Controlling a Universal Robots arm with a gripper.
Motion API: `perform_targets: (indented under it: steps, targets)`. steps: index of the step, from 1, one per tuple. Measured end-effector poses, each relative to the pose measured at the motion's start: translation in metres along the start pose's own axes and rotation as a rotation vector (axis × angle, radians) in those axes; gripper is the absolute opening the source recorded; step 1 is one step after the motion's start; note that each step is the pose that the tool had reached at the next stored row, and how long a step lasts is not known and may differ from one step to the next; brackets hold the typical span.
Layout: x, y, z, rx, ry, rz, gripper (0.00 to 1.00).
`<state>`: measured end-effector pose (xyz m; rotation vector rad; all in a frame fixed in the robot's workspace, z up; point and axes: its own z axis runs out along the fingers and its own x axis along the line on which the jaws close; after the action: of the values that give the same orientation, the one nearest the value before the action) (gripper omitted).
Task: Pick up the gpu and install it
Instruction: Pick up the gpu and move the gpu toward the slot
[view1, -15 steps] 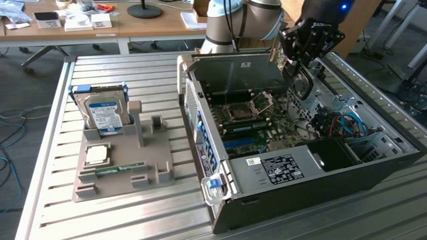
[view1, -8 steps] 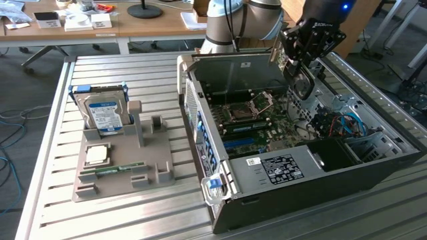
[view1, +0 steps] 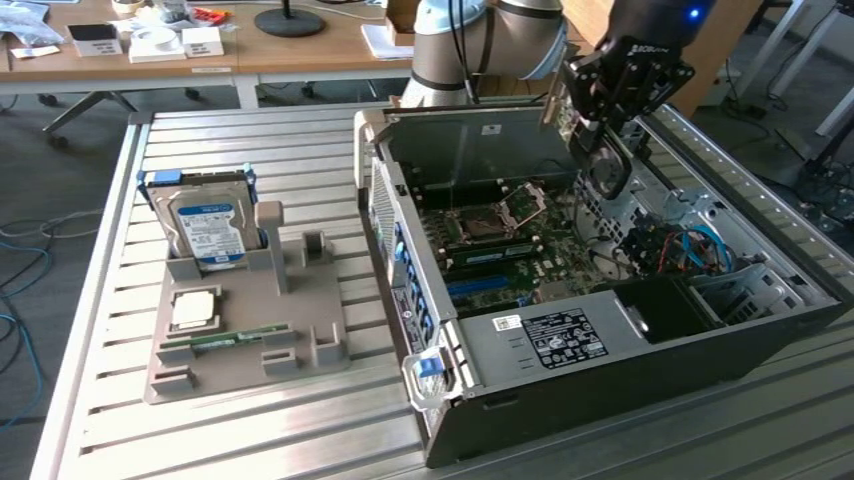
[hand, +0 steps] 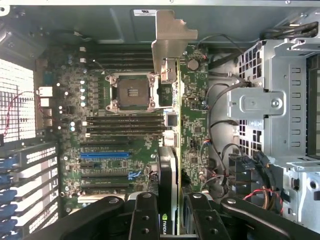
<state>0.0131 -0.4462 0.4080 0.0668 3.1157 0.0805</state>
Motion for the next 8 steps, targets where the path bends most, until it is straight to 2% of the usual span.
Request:
perform_targets:
  steps: [8]
  targets:
    - [-0.0088, 0.0004, 0.0002, 0.0001, -0.0001, 0.0, 0.27]
